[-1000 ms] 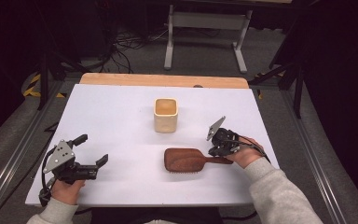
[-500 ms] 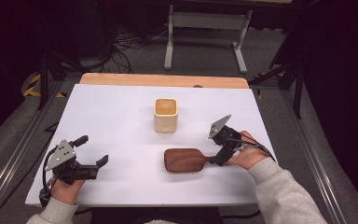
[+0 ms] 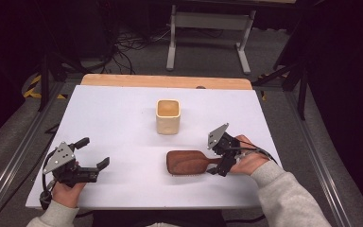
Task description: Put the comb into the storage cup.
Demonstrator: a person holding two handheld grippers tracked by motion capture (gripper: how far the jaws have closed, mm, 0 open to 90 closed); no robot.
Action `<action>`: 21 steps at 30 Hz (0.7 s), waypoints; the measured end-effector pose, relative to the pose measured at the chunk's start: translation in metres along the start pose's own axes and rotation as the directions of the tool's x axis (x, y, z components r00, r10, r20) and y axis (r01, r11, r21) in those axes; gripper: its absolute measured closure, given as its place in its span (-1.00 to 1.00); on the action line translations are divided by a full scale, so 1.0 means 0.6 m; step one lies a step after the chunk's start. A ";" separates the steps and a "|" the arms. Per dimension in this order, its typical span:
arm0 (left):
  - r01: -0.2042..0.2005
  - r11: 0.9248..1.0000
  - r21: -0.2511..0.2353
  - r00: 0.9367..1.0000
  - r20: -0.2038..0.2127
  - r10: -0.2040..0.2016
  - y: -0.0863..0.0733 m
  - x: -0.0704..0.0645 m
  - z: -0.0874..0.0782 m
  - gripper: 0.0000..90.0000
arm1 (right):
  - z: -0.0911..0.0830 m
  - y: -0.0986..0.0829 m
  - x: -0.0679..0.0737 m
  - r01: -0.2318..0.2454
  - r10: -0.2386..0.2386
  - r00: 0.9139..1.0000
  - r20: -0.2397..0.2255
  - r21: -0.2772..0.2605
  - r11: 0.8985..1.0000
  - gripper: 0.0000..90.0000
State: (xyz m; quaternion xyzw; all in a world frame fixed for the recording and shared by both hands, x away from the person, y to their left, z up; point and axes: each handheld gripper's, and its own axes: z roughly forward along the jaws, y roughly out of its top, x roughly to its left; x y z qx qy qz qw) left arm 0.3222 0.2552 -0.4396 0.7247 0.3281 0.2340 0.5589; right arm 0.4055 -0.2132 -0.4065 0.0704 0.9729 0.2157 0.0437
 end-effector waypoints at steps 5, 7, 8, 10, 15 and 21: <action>0.007 1.000 -0.003 1.000 0.020 -0.007 0.000 -0.001 0.001 -1.00 | 0.013 -0.001 -0.001 0.000 0.001 1.000 -0.026 0.038 0.999 -1.00; 0.010 1.000 -0.006 1.000 0.027 -0.010 0.000 -0.001 0.001 -1.00 | 0.014 -0.001 -0.001 -0.004 0.006 1.000 -0.023 0.046 0.999 -0.98; 0.009 1.000 -0.007 0.999 0.032 -0.009 0.001 0.000 0.000 -1.00 | 0.017 -0.003 -0.003 0.002 0.000 1.000 -0.019 0.071 0.997 -0.87; 0.015 1.000 -0.009 0.999 0.035 -0.014 0.001 0.000 0.000 -1.00 | 0.018 -0.003 -0.003 0.007 -0.006 1.000 -0.023 0.071 0.997 -0.85; 0.017 1.000 -0.004 0.999 0.038 -0.016 0.001 -0.001 0.001 -1.00 | 0.028 -0.004 -0.009 0.029 -0.023 0.998 -0.051 0.111 0.993 -0.56; 0.009 1.000 -0.003 0.999 0.037 -0.009 0.001 -0.001 0.000 -1.00 | 0.033 -0.004 -0.014 0.073 -0.061 0.995 -0.080 0.152 0.986 0.02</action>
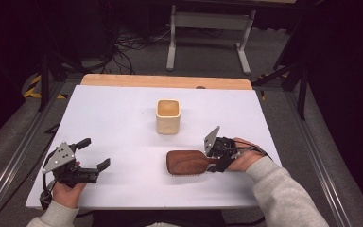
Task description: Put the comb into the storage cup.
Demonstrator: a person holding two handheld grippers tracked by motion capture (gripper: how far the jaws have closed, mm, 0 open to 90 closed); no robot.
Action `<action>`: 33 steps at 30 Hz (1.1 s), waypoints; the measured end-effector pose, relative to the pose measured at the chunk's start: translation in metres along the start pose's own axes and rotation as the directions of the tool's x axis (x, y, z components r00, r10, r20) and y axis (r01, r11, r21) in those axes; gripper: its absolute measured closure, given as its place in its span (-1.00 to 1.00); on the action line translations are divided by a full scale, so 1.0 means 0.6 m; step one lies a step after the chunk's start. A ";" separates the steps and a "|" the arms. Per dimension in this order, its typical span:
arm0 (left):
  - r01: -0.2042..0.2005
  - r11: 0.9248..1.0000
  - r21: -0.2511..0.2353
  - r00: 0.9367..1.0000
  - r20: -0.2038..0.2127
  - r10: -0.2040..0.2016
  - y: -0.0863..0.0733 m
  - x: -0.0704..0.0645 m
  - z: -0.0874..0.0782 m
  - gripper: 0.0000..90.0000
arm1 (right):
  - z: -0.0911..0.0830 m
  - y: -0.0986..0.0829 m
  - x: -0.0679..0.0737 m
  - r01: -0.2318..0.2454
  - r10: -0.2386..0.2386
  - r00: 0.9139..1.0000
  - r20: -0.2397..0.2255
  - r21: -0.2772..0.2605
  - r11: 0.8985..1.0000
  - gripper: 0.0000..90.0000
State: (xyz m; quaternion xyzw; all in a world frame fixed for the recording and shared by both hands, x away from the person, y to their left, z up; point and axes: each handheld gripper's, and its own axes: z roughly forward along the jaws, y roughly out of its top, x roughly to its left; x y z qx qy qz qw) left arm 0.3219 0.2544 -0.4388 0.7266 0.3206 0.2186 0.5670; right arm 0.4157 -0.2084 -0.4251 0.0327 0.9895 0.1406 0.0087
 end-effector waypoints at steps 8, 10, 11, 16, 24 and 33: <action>-0.007 1.000 0.005 1.000 -0.004 0.007 0.000 -0.001 0.001 -1.00 | 0.003 0.003 0.002 0.035 -0.035 0.999 -0.015 0.020 0.999 0.51; -0.007 1.000 0.004 1.000 -0.006 0.007 0.000 -0.001 0.001 -1.00 | 0.003 0.003 0.002 0.035 -0.035 0.999 -0.016 0.021 0.999 0.56; -0.007 1.000 0.003 1.000 -0.006 0.007 0.000 0.000 0.001 -1.00 | 0.003 0.003 0.001 0.044 -0.044 0.999 -0.020 0.016 0.999 0.58; -0.004 1.000 0.024 1.000 0.015 0.004 0.000 0.000 0.002 -1.00 | 0.002 0.003 0.003 0.045 -0.045 0.999 -0.012 0.026 0.999 0.60; 0.000 1.000 0.023 0.999 0.043 -0.001 0.001 0.003 -0.002 -0.99 | -0.005 0.003 0.012 0.036 -0.035 0.999 0.020 -0.012 0.999 0.61; -0.007 1.000 0.005 0.999 0.054 0.006 -0.002 -0.002 -0.003 -0.93 | -0.028 0.002 0.024 0.021 -0.013 0.998 0.058 -0.143 0.989 0.61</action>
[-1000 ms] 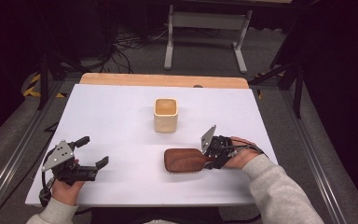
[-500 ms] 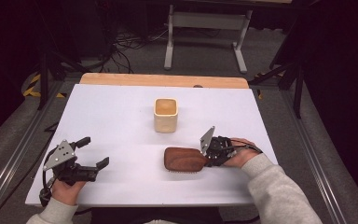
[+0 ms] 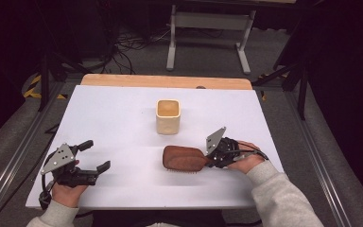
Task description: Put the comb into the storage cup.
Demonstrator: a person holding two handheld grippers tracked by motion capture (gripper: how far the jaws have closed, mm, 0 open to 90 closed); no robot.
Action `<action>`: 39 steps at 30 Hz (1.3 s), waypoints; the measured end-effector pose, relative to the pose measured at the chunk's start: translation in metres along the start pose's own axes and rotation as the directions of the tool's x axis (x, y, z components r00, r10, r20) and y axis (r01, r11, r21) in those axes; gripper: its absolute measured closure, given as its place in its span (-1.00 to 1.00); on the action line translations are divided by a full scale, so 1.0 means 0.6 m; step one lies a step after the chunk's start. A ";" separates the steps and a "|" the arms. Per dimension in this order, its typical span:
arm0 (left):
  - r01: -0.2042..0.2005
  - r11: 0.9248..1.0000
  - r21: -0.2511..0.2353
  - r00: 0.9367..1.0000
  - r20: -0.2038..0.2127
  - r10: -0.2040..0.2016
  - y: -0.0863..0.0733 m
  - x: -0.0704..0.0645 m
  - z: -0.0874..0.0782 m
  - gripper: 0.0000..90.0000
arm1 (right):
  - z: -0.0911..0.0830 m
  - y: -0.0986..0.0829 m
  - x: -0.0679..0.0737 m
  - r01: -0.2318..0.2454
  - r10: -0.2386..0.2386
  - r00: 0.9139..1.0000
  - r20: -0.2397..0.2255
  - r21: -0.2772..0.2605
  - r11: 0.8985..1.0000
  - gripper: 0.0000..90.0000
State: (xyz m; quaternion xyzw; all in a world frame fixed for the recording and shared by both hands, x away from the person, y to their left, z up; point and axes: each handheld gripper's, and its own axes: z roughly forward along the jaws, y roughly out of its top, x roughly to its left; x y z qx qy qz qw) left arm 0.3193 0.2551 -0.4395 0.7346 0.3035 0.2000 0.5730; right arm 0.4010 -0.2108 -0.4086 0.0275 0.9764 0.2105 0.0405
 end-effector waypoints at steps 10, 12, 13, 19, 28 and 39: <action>0.006 1.000 -0.014 1.000 0.007 -0.006 0.000 -0.001 0.002 -0.94 | -0.024 -0.002 0.010 -0.012 0.023 0.997 0.078 -0.141 0.990 0.61; 0.008 1.000 -0.017 1.000 0.009 -0.008 0.000 -0.002 0.003 -0.95 | -0.027 -0.002 0.013 -0.016 0.033 0.995 0.095 -0.170 0.985 0.61; 0.007 1.000 -0.015 1.000 0.009 -0.007 0.000 -0.002 0.003 -0.95 | -0.029 -0.002 0.015 -0.017 0.038 0.993 0.111 -0.183 0.983 0.61; 0.006 1.000 -0.026 1.000 0.016 -0.005 0.001 -0.003 0.004 -0.97 | -0.036 -0.004 0.026 -0.029 0.074 0.986 0.147 -0.290 0.957 0.61; 0.021 0.999 -0.036 0.999 0.050 -0.020 0.007 -0.008 0.012 -1.00 | -0.032 -0.003 0.039 -0.053 0.133 0.976 0.173 -0.405 0.913 0.61; 0.037 0.999 -0.030 0.993 0.116 -0.033 0.042 -0.023 0.034 -1.00 | -0.008 0.015 0.054 -0.058 0.187 0.962 0.201 -0.516 0.854 0.61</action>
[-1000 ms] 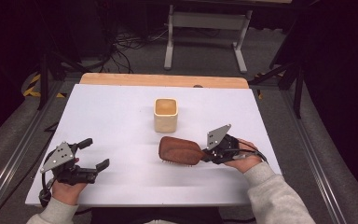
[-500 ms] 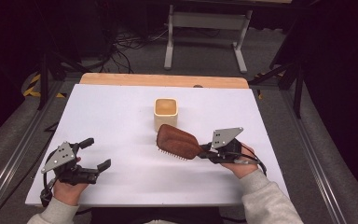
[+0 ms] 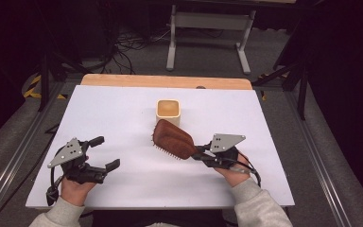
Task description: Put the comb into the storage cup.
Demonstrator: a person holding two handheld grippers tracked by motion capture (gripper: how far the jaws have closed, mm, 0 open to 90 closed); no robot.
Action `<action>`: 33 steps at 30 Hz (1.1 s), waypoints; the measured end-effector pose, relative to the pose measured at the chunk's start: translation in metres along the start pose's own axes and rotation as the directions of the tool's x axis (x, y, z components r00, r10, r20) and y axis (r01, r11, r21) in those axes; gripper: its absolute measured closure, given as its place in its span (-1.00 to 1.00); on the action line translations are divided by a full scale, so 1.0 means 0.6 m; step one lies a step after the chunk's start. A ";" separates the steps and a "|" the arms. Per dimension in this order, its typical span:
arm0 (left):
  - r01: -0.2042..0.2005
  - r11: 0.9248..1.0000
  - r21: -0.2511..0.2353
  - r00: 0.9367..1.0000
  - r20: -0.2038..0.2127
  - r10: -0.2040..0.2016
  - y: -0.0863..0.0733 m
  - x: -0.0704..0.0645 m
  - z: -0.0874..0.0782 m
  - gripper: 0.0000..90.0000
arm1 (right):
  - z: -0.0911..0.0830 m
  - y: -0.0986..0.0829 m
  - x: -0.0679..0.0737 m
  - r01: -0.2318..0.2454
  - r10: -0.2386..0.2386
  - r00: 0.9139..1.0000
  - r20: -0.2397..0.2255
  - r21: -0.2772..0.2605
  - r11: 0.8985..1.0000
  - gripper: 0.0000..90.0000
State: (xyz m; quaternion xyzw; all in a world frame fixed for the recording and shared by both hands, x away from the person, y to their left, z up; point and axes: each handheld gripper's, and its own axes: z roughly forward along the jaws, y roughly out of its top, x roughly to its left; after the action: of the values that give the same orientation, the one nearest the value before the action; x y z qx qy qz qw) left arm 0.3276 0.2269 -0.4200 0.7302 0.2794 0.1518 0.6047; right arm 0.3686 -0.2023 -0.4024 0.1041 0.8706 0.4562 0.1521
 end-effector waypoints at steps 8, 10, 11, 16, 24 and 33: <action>0.007 1.000 0.000 0.999 0.043 -0.007 0.017 -0.012 0.027 -1.00 | 0.020 0.003 0.014 -0.002 0.003 1.000 0.016 -0.037 0.999 0.61; 0.001 1.000 0.001 0.999 0.049 -0.001 0.022 -0.017 0.035 -1.00 | 0.024 0.004 0.017 0.001 0.000 1.000 0.022 -0.042 0.999 0.61; 0.000 1.000 0.000 0.998 0.056 0.000 0.025 -0.020 0.040 -1.00 | 0.026 0.004 0.018 -0.002 0.003 1.000 0.019 -0.045 0.999 0.61; -0.013 1.000 0.009 0.997 0.076 0.013 0.037 -0.029 0.059 -1.00 | 0.032 0.005 0.023 -0.003 0.005 1.000 0.026 -0.058 0.998 0.61; -0.010 1.000 0.016 0.994 0.105 0.008 0.046 -0.039 0.081 -1.00 | 0.037 0.006 0.028 0.000 0.003 0.999 0.039 -0.070 0.998 0.61; -0.025 0.998 0.064 0.990 0.138 0.016 0.058 -0.058 0.114 -1.00 | 0.044 0.011 0.036 0.002 0.003 0.998 0.060 -0.086 0.996 0.61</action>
State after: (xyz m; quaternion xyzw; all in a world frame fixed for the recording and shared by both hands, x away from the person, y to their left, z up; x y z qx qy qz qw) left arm 0.3457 0.1477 -0.3973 0.7610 0.2345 0.0980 0.5969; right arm 0.3586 -0.1713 -0.4147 0.1114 0.8452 0.4897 0.1825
